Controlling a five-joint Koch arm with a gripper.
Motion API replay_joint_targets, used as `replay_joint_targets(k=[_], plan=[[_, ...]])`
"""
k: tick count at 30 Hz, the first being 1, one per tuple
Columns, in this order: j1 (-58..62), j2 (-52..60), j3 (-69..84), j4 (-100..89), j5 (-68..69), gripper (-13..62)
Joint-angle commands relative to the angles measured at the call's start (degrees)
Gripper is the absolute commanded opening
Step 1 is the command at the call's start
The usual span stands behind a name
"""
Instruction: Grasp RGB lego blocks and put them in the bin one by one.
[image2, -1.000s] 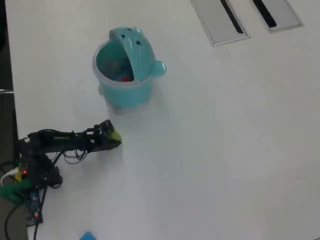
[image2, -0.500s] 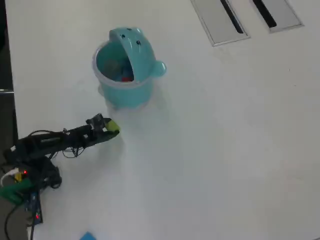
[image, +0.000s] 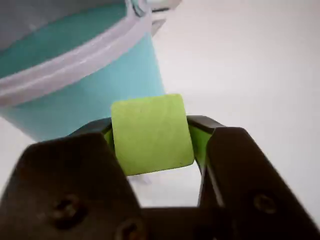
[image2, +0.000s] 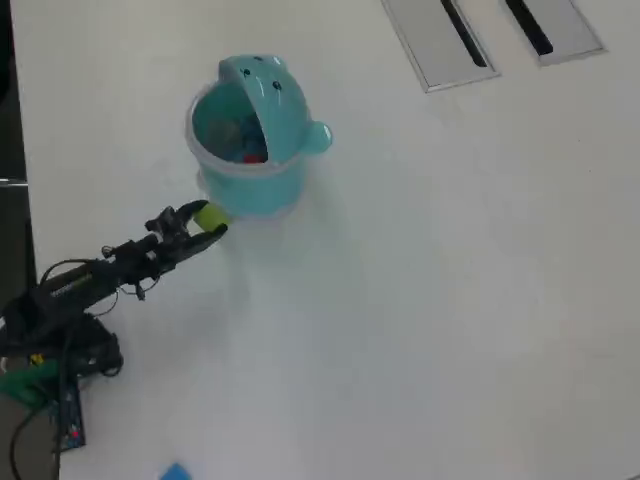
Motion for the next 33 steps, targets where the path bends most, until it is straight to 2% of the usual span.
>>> replay_joint_targets(k=[1, 7, 15, 22, 30, 33], plan=[[-0.3, 1.8, -7.2, -1.1, 0.4, 12.4], [-3.9, 4.7, -14.1, -0.2, 2.5, 10.3], [-10.9, 1.4, -27.3, 6.2, -0.2, 10.2], [-13.1, -0.8, -28.6, 6.3, -1.8, 10.1], [-14.9, -13.0, -36.3, 2.9, -6.6, 10.0], [-14.9, -20.0, -44.6, 3.4, -6.8, 9.9]])
